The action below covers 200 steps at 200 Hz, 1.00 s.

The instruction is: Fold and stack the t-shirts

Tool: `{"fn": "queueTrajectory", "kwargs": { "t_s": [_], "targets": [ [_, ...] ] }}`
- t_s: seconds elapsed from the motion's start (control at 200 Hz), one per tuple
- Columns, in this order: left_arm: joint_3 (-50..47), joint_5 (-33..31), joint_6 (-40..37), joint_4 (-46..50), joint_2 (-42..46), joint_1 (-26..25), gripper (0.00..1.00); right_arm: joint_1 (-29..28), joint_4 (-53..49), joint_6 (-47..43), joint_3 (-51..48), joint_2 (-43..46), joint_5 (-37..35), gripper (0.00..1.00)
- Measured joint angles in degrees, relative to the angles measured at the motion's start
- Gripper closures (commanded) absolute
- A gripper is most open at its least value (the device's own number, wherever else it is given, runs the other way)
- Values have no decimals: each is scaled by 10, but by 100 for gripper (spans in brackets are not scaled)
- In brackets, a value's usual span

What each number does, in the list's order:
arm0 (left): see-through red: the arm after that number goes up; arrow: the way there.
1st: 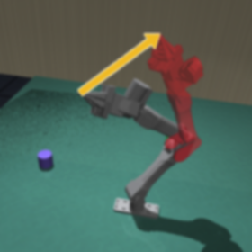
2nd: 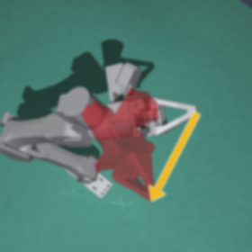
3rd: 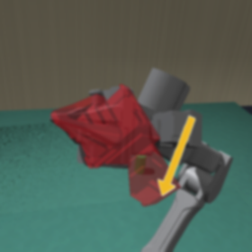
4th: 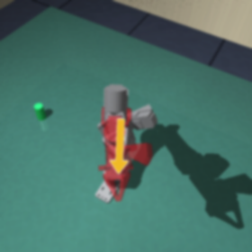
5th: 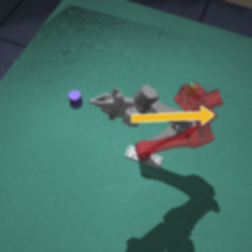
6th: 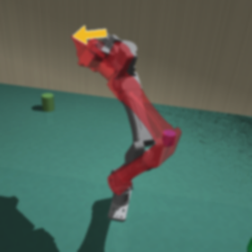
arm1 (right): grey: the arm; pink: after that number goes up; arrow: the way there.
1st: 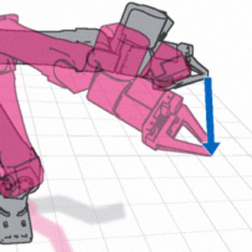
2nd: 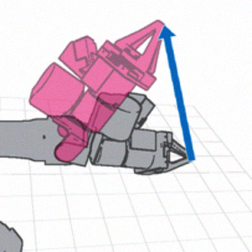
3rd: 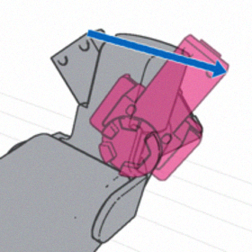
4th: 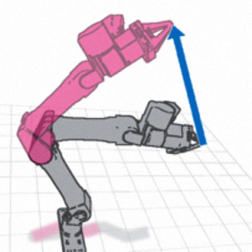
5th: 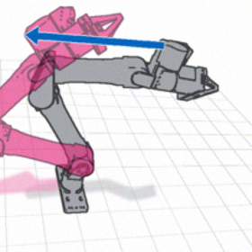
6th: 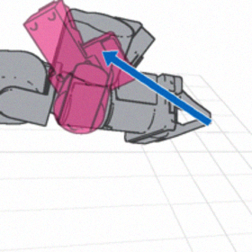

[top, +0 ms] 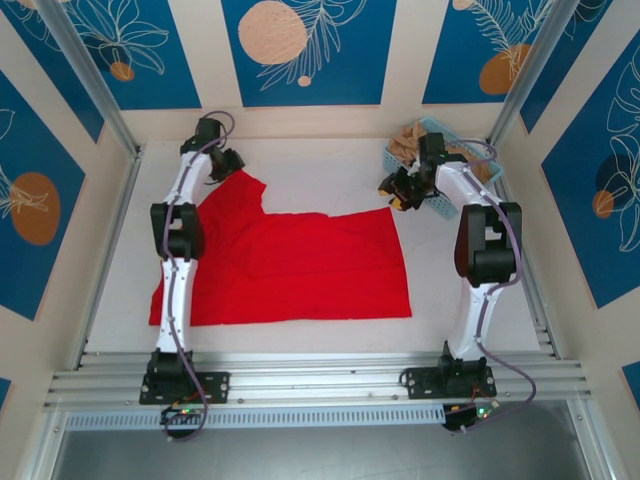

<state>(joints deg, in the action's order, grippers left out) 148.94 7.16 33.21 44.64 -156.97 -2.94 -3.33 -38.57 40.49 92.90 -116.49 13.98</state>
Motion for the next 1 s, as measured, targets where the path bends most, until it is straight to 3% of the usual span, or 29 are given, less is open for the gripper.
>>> {"fn": "queueTrajectory", "kwargs": {
  "t_s": [0.125,0.26,0.535,0.735,1.0],
  "targets": [
    [3,-7,-8,4,0,-7,44,0,0,3,0,-2,0,58],
    [5,-18,-11,15,1,-13,49,0,2,5,0,-2,0,58],
    [5,-45,-5,49,2,-12,100,1,2,10,-7,-2,-6,63],
    [-7,-62,-4,94,21,-20,100,1,-16,10,11,-13,-55,63],
    [-74,-82,3,117,97,-17,100,-9,-56,9,110,-107,-137,67]
  ]
}}
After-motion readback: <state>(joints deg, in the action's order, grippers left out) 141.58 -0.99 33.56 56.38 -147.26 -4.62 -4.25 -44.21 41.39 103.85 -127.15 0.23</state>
